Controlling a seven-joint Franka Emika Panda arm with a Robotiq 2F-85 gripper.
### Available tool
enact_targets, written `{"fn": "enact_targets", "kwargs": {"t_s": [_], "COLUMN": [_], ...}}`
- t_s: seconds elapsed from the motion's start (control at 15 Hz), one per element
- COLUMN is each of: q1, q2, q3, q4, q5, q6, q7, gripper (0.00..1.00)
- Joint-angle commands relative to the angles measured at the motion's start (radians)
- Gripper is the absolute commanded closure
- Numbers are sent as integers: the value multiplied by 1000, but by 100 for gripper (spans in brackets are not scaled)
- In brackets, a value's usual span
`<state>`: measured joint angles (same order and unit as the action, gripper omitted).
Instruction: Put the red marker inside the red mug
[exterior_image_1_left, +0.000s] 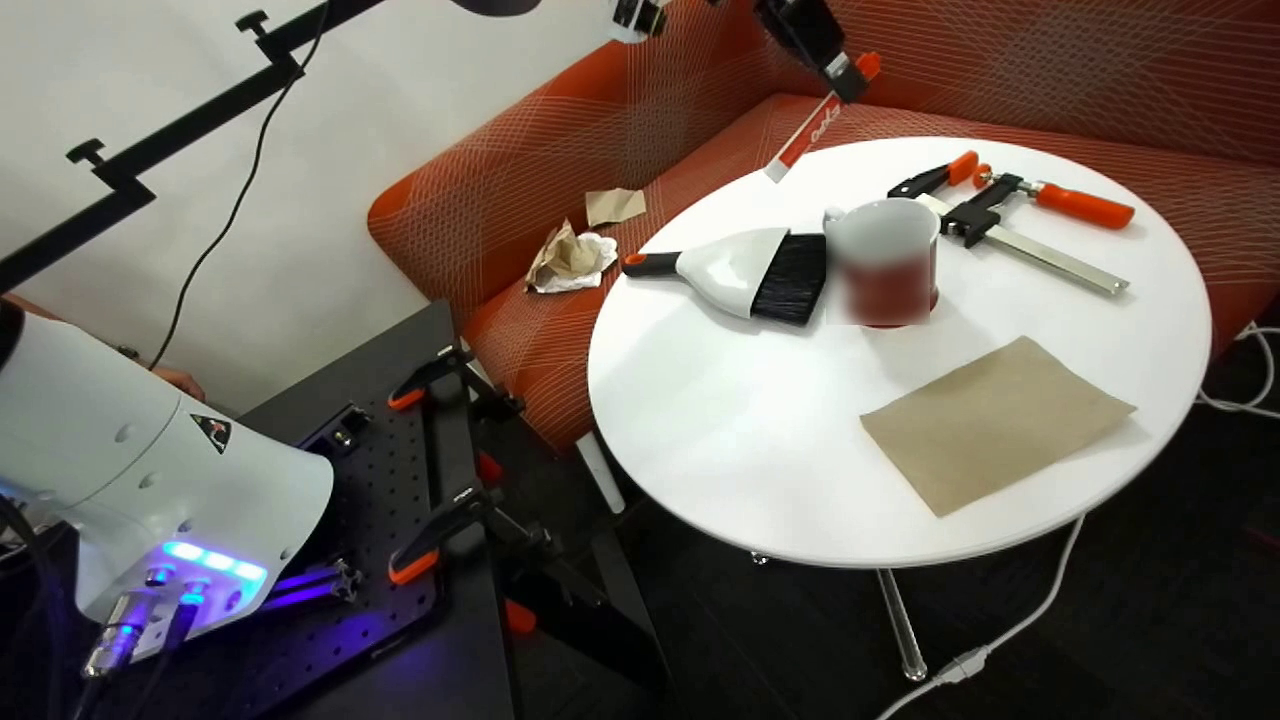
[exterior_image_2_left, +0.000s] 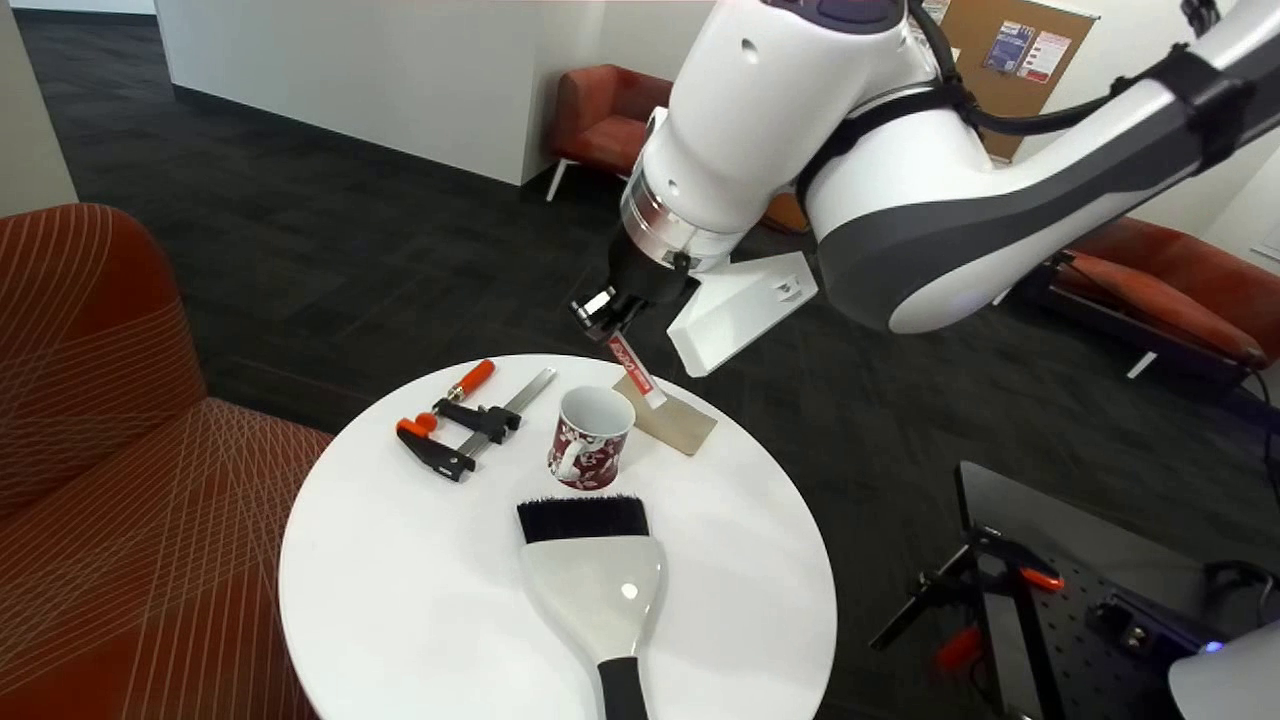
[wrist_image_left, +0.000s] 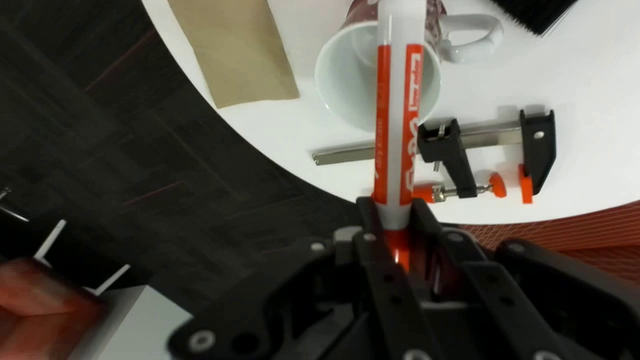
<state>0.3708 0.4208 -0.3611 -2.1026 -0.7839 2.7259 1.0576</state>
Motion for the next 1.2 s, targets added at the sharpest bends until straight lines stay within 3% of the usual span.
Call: {"fn": "enact_targets", "kwargs": {"t_s": [0.0, 0.2, 0.27, 0.33, 0.53, 0.6, 1.13], "q1": [114, 166, 127, 132, 131, 130, 220], "q2": [43, 64, 40, 44, 47, 47, 182], "q3": [-122, -168, -137, -140, -139, -139, -239], "q4": [64, 88, 55, 57, 56, 56, 158], "q5": [-195, -299, -257, -262, -262, -262, -514], "q6": [-13, -59, -16, -19, -18, -18, -44], "q7": [266, 415, 344, 356, 356, 356, 758], "gripper": [95, 95, 95, 81, 81, 95, 95]}}
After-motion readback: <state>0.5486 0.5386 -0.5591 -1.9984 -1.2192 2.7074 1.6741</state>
